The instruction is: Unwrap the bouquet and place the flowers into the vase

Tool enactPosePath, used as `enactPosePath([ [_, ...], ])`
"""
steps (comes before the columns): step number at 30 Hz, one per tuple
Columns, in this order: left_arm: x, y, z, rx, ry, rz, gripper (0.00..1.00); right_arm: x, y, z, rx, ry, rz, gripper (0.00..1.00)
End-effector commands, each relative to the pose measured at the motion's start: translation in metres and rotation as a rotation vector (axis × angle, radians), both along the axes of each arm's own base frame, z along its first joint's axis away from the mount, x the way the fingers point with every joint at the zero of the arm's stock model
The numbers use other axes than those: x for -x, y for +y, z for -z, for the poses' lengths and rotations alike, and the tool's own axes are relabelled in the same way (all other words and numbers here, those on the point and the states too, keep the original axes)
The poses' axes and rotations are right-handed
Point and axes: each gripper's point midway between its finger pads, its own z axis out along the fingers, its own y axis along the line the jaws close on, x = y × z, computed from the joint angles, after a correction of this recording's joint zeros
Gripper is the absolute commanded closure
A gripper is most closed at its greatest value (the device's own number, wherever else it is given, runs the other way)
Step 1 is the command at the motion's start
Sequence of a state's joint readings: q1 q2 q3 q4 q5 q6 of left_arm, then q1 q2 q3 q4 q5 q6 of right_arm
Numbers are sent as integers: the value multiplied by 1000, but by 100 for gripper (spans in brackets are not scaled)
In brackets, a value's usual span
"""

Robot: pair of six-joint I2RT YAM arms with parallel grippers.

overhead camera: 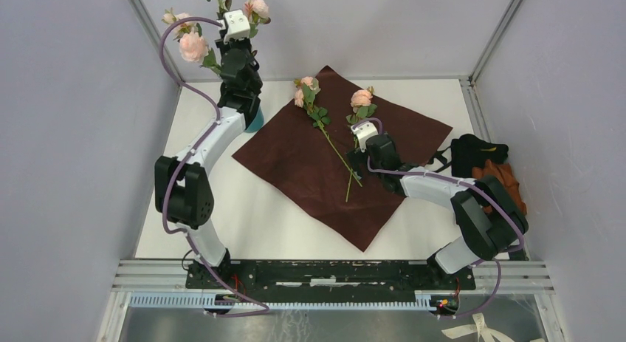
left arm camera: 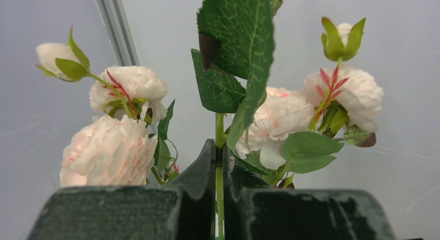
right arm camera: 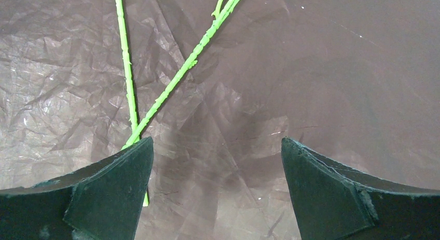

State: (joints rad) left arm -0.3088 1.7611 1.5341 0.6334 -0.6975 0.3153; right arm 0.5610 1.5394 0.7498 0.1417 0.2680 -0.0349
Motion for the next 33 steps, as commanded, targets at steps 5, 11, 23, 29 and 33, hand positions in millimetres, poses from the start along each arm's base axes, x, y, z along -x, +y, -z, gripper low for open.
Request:
enactPosePath([
  [5,-11,15,26,35,17,-50,98,-13,6,-10,-8,-37,1,2],
  [11,-18,15,53,66,62,-50,98,-13,8,-8,-7,-28,-7,2],
  [23,-19,15,80,140,96,-47,98,-12,7,-6,-4,-22,-7,2],
  [29,-15,16,84,166,97,-51,38,-12,8,-6,-4,-21,-9,2],
  [33,-11,18,77,175,84,-58,13,-12,9,-5,-5,-18,-12,2],
])
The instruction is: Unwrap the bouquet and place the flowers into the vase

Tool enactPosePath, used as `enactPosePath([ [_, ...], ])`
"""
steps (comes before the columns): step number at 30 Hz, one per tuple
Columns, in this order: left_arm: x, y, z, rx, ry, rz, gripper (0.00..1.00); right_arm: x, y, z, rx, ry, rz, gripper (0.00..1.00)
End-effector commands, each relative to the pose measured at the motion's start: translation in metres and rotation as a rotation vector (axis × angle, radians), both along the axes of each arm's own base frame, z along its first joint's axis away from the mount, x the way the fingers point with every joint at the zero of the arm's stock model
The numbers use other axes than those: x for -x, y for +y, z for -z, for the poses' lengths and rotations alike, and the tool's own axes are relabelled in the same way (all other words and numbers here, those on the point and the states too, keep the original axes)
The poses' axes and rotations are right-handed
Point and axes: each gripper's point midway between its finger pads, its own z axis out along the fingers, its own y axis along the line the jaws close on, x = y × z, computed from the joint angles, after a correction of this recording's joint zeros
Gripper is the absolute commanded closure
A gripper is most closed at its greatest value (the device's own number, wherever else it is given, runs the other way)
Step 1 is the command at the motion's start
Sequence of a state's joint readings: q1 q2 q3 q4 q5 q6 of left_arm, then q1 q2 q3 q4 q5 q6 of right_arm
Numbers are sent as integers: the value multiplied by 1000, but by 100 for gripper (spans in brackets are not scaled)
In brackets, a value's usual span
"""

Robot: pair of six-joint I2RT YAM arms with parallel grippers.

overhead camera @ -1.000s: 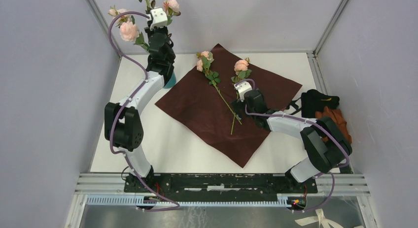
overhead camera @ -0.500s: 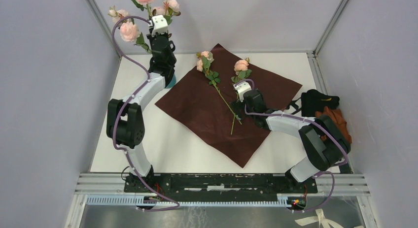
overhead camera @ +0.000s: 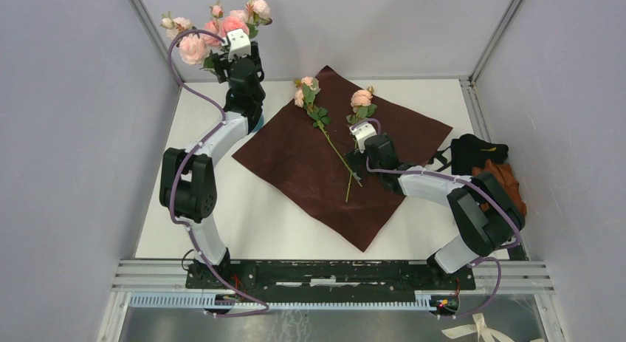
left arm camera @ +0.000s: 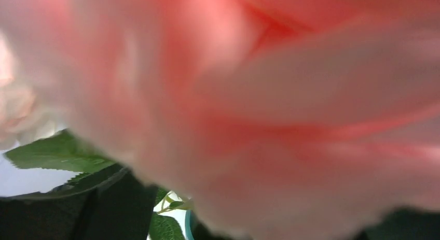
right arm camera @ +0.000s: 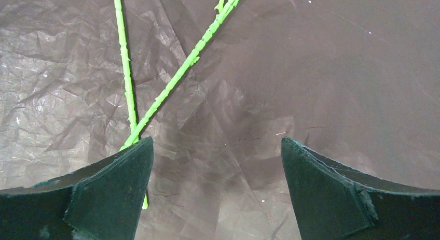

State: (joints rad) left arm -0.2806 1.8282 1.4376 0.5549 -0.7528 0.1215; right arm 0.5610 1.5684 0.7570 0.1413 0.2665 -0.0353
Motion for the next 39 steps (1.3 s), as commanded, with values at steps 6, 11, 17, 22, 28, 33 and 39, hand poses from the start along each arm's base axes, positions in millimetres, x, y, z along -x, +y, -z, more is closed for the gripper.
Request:
enactPosePath([
  [6,9,7,-19,73,-63,-21,6,-11,10,-12,-23,-32,-17,2],
  [11,9,-8,-15,122,-17,60,8,-12,11,-13,-28,-35,-17,2],
  [17,18,-23,-9,204,56,120,8,-12,15,-12,-46,-30,-27,2],
  [22,28,-28,-4,230,123,150,7,-12,15,-9,-41,-24,-28,2],
  [28,43,-37,2,292,204,197,4,-13,20,-8,-55,-19,-40,2],
  [33,55,-47,14,345,246,256,3,-14,23,-5,-57,-1,-41,2],
  [39,69,-62,31,377,293,328,3,-17,32,-8,-58,-2,-54,2],
])
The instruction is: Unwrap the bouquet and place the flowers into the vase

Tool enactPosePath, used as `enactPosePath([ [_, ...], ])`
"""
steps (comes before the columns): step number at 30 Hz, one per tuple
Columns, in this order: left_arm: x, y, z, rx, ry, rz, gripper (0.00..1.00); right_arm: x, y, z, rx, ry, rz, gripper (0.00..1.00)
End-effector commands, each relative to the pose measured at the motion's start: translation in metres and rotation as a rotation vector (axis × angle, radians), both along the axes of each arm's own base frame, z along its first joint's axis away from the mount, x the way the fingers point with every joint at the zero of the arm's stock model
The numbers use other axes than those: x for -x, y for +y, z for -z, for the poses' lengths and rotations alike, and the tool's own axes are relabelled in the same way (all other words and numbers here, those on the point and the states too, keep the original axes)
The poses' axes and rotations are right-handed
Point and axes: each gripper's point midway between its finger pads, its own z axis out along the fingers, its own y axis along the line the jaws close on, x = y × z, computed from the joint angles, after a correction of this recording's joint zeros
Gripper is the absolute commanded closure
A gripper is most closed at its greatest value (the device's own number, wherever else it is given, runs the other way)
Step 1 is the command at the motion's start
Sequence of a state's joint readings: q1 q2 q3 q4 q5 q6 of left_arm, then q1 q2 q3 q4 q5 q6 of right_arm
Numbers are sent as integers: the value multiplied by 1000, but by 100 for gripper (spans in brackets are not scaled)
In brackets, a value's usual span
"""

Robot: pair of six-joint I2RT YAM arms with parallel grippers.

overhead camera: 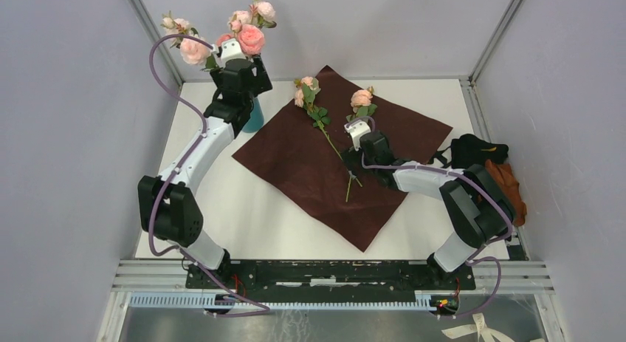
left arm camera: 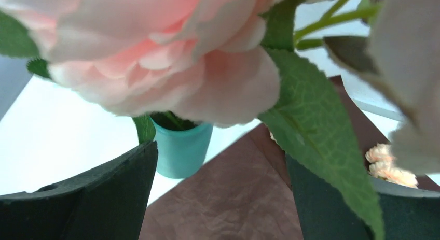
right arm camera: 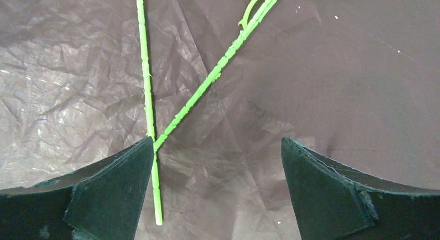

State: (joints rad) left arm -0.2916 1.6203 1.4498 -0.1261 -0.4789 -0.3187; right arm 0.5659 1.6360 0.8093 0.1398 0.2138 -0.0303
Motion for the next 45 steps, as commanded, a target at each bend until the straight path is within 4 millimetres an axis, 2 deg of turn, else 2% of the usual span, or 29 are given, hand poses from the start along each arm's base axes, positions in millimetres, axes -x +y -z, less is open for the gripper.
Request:
enactPosePath([
  [1,17,-18,-3,81,3,68,2,-12,18,-18,-39,-36,-12,2],
  [5,27,-24,-3,84,4,86,2,-17,29,-23,-42,-41,-27,2],
  [12,38,-19,-15,80,-9,73,2,-28,47,-25,-51,-41,-42,3],
  [16,47,-22,-19,90,-16,79,1,-34,55,-21,-49,-30,-51,9],
  [19,55,-24,-13,92,-12,81,1,-36,59,-16,-46,-19,-56,12],
  [23,66,-34,6,92,0,99,1,-39,72,-11,-70,-4,-92,15],
  [26,66,-35,16,53,29,84,1,-38,82,-6,-92,19,-124,19],
  [29,68,-42,19,45,32,99,1,-37,86,-1,-119,35,-116,28],
  [34,73,-55,21,24,37,121,1,-37,85,9,-120,52,-101,31],
  [40,81,-62,23,26,38,141,1,-34,86,20,-130,76,-98,47],
  [42,84,-62,22,29,35,145,1,-33,88,22,-137,84,-103,57],
  [45,89,-61,20,31,28,148,1,-32,90,20,-147,83,-105,83],
])
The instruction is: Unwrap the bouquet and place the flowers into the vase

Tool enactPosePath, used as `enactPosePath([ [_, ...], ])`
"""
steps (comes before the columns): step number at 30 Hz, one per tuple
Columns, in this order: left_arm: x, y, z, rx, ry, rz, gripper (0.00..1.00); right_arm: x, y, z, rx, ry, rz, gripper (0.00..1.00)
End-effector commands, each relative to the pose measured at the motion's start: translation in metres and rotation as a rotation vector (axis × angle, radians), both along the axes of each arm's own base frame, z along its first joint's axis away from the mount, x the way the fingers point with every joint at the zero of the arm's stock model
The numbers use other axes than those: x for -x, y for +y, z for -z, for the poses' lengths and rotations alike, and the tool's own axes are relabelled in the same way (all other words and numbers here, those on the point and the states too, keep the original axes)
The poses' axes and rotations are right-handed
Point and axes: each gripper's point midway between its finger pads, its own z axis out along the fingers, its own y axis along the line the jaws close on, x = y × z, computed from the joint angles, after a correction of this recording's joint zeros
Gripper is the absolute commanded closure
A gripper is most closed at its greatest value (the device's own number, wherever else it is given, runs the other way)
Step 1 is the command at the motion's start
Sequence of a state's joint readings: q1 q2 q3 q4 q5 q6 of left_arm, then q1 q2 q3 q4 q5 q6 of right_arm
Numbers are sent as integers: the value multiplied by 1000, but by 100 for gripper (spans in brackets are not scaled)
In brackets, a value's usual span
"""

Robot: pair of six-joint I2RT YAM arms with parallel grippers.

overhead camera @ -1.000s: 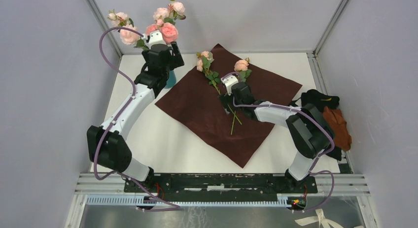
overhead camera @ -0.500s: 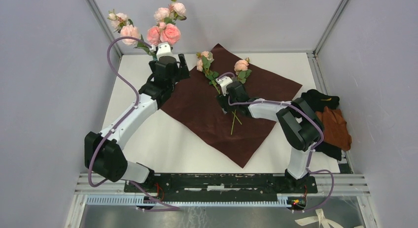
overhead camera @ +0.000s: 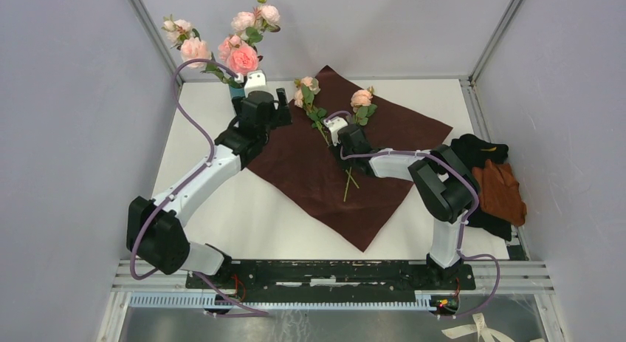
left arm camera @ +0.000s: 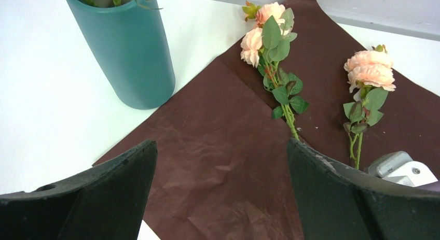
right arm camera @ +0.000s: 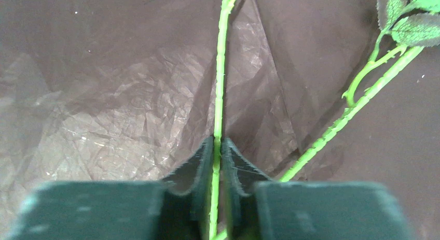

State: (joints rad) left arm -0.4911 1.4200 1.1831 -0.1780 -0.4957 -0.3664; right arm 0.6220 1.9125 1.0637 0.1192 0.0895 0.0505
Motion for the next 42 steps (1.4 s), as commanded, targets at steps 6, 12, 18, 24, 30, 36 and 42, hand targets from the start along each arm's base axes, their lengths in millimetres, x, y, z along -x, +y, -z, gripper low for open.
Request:
enactPosePath([
  [6,12,1,-26,41,-78,-7,1,-9,19,-23,-80,-37,-19,100],
  [12,20,-14,-28,58,-82,47,1,-10,28,-56,-140,-85,-50,100],
  [18,23,-38,-26,129,-85,149,1,-9,19,-100,-199,-187,-8,100],
  [24,25,-53,-25,147,-102,197,1,0,11,-142,-284,-283,5,100],
  [30,30,-74,-29,243,-157,275,1,17,-1,-170,-360,-364,19,100],
  [36,35,-106,-32,421,-195,392,3,36,-16,-196,-406,-431,17,100],
  [42,42,-138,-37,620,-209,525,3,59,-27,-222,-454,-488,-16,100],
])
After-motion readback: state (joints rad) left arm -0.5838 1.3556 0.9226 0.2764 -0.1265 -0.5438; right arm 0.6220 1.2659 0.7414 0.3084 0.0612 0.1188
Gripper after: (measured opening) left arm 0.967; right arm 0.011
